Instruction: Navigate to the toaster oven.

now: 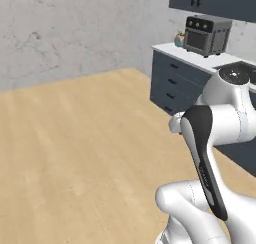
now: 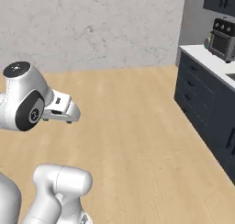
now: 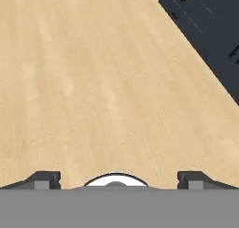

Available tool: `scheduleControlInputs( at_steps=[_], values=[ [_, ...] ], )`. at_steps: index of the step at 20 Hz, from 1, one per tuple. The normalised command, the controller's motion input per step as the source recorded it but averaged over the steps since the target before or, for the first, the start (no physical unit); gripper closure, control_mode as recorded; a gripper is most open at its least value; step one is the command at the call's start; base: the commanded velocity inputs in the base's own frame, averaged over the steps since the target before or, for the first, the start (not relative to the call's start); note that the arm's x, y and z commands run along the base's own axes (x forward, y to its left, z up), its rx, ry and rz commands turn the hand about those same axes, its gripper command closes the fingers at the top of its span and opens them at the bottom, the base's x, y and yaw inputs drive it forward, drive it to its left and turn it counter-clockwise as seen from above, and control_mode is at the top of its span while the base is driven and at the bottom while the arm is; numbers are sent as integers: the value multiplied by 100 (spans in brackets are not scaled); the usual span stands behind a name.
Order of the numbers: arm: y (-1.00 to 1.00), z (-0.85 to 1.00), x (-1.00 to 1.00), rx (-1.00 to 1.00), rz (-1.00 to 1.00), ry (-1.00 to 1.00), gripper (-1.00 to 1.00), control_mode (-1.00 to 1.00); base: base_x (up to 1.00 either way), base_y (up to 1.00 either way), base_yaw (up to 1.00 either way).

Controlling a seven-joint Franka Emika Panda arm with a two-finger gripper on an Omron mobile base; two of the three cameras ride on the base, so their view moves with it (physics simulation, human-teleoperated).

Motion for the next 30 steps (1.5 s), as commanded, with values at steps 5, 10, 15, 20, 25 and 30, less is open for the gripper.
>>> scheduleControlInputs(
  at_steps=[5,10,15,20,25,30],
  values=[
    [0,0,0,0,0,0,-100,100,35,53,-83],
    [0,0,0,0,0,0,-100,100,85,83,-64],
    [0,0,0,0,0,0,-100,100,100,94,-52],
    [0,0,0,0,0,0,-100,100,100,100,-47],
    [0,0,0,0,0,0,-100,100,100,100,-44],
    [0,0,0,0,0,0,-100,100,100,100,-43]
  ],
)
